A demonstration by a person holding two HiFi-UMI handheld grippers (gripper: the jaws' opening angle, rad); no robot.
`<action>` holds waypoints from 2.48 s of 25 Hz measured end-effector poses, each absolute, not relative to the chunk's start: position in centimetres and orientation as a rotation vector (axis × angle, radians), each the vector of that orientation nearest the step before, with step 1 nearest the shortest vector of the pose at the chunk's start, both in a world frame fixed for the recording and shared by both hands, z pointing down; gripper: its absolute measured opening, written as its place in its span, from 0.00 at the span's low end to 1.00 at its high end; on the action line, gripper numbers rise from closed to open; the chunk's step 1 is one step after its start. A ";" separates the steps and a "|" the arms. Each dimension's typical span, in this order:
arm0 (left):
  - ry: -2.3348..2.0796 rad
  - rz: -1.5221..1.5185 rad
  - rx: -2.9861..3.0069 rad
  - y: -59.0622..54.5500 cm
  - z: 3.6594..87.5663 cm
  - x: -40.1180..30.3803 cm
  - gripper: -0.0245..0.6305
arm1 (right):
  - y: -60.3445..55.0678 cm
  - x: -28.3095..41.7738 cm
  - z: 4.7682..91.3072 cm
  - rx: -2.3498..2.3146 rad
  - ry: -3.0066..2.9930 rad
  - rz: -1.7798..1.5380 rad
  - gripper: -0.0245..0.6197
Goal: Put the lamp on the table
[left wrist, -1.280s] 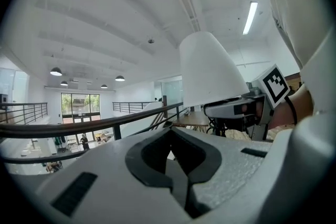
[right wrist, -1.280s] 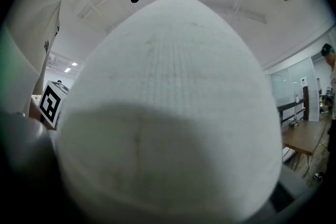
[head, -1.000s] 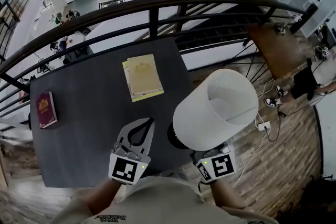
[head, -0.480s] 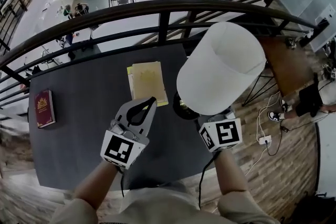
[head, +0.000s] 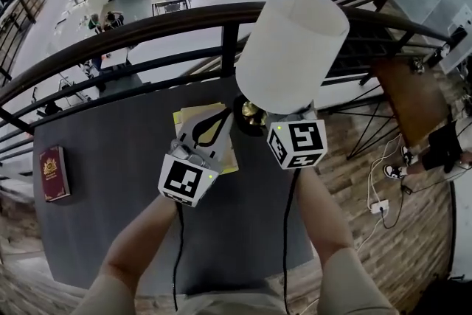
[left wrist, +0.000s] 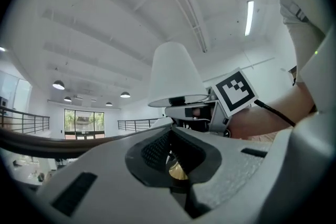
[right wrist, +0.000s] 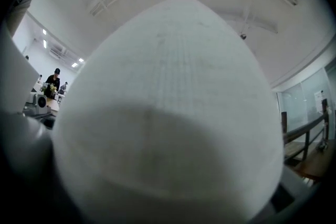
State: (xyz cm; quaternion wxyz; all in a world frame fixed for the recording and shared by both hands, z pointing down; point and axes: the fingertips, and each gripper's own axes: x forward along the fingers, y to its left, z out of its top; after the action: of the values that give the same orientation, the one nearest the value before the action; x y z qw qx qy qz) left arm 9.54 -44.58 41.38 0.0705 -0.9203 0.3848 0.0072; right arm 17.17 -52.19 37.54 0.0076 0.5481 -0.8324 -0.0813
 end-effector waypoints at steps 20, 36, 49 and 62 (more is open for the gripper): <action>1.449 -0.117 -2.848 -58.3 60.4 8.5 0.05 | -67.0 14.4 55.4 1.625 -2.451 -0.407 0.25; 1.410 -0.115 -2.809 -59.7 60.4 8.9 0.04 | -69.2 14.9 57.7 1.691 -2.488 -0.332 0.25; 1.434 -0.040 -2.821 -59.6 59.4 9.6 0.04 | -66.2 16.4 58.1 1.657 -2.556 -0.232 0.30; 1.443 -0.070 -2.770 -55.1 51.7 8.7 0.04 | -58.3 20.0 55.5 1.627 -2.472 0.000 0.30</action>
State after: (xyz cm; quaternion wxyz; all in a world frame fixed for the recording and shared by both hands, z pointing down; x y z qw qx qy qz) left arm 8.70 -55.13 51.67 0.0088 -0.8865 0.4621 -0.0225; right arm 20.02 -58.34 55.53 0.0911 0.5475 -0.8319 0.0001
